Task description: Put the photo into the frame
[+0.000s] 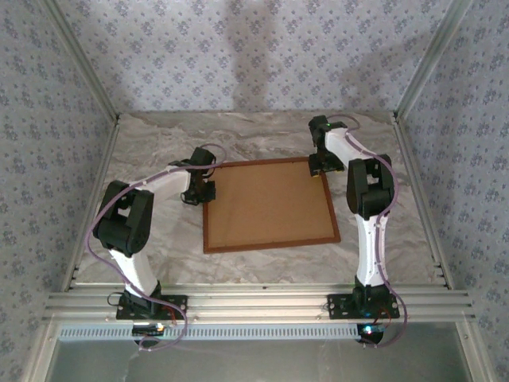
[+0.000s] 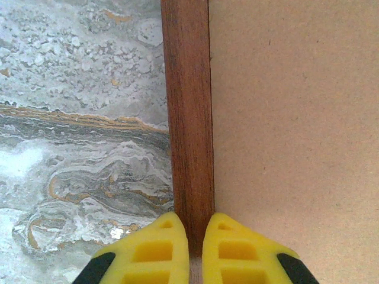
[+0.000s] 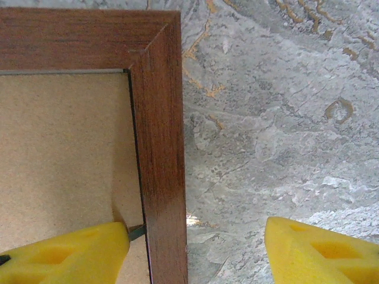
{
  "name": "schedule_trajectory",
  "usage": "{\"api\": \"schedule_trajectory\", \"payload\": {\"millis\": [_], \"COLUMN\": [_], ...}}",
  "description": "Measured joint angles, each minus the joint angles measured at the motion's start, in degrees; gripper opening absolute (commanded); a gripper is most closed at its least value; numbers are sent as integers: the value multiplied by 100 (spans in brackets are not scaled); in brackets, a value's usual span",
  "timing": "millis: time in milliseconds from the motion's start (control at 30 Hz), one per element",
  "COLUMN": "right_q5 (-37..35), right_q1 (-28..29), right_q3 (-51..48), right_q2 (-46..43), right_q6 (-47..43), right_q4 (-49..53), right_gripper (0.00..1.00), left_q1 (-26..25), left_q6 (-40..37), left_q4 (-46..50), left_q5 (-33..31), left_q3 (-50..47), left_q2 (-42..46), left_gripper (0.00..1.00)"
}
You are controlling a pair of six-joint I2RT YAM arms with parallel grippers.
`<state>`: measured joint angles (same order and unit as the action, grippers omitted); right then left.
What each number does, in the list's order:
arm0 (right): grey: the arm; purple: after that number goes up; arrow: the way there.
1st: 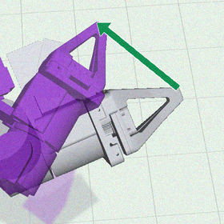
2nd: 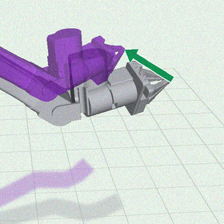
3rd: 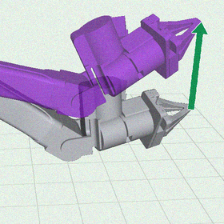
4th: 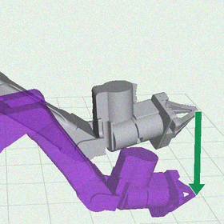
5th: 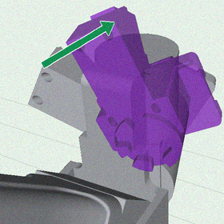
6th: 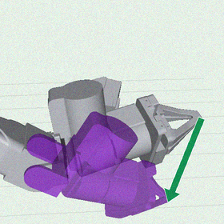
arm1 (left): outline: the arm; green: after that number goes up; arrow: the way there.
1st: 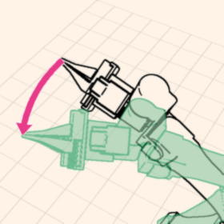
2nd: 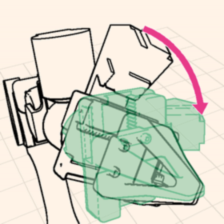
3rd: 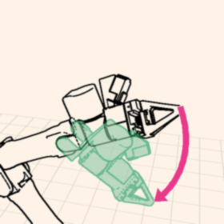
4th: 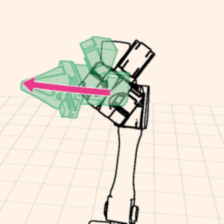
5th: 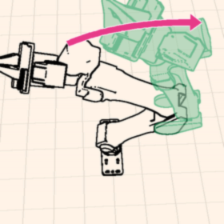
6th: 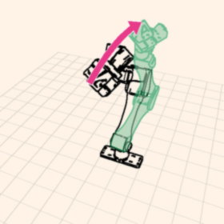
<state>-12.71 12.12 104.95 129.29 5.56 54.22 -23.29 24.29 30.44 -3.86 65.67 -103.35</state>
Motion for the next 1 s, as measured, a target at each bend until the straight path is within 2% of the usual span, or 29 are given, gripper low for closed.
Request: {"api": "schedule_trajectory", "payload": {"millis": [267,333,700,1000], "right_q5": [367,525,717,732], "right_q1": [-61,-61,-297,-472], "right_q3": [-398,-708,-2608,-3847], "right_q2": [-345,-625,-2682,-3230], "right_q6": [68,133,588,761], "right_q4": [-101,-129,-492,-710], "right_gripper": [67,67,67,68], "left_q1": [0,0,0,0], "left_q6": [-4,-7,-31,-35], "left_q4": [0,0,4,4], "left_q5": [-7,-7,-2,-2], "left_q3": [0,0,61,131], "left_q2": [0,0,-28,-39], "left_gripper": [3,0,0,0]}}
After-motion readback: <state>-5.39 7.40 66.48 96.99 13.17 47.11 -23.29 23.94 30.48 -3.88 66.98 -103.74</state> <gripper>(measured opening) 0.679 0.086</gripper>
